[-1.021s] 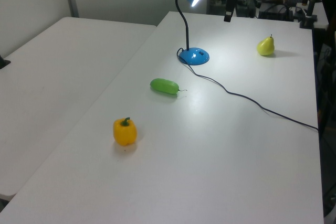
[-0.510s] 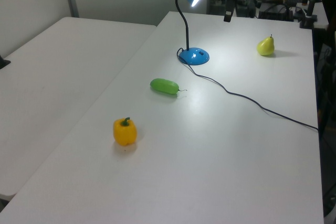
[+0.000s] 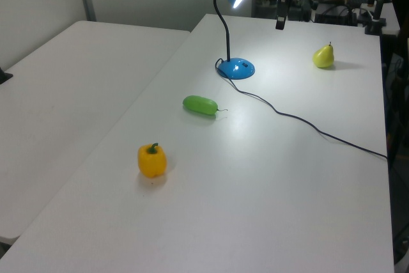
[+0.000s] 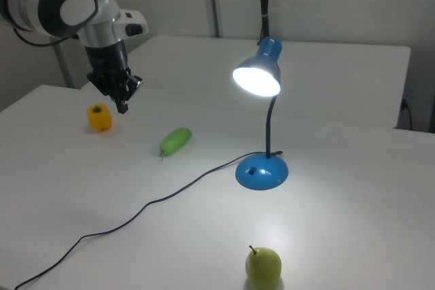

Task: Turn off lamp
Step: 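Move the gripper down toward the blue lamp base switch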

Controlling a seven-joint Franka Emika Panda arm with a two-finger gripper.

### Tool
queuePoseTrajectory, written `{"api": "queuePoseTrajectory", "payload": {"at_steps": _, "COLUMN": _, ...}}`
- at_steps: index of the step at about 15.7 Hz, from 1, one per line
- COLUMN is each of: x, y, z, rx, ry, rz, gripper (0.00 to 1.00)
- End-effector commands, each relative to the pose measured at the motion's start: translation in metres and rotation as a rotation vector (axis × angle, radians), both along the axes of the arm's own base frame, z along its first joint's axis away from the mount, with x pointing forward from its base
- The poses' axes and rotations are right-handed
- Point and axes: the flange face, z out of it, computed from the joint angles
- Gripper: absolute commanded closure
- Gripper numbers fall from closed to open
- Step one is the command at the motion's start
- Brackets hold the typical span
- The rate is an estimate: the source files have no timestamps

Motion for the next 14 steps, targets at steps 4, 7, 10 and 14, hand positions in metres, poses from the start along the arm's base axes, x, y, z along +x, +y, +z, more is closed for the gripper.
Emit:
{"api": "queuePoseTrajectory", "payload": {"at_steps": 4, "x": 0.002, "y": -0.038, "z": -0.065, "rx": -0.045, "ry": -0.002, "rz": -0.058, "gripper": 1.0}}
{"api": "queuePoseTrajectory", "payload": {"at_steps": 7, "x": 0.013, "y": -0.064, "z": -0.083, "rx": -0.053, "ry": -0.059, "rz": -0.179, "gripper": 1.0}}
{"api": "queuePoseTrajectory", "payload": {"at_steps": 10, "x": 0.026, "y": -0.081, "z": -0.096, "rx": -0.062, "ry": -0.126, "rz": -0.218, "gripper": 1.0}}
{"api": "queuePoseTrajectory", "payload": {"at_steps": 14, "x": 0.042, "y": -0.104, "z": -0.118, "rx": -0.082, "ry": -0.2, "rz": -0.272, "gripper": 1.0}}
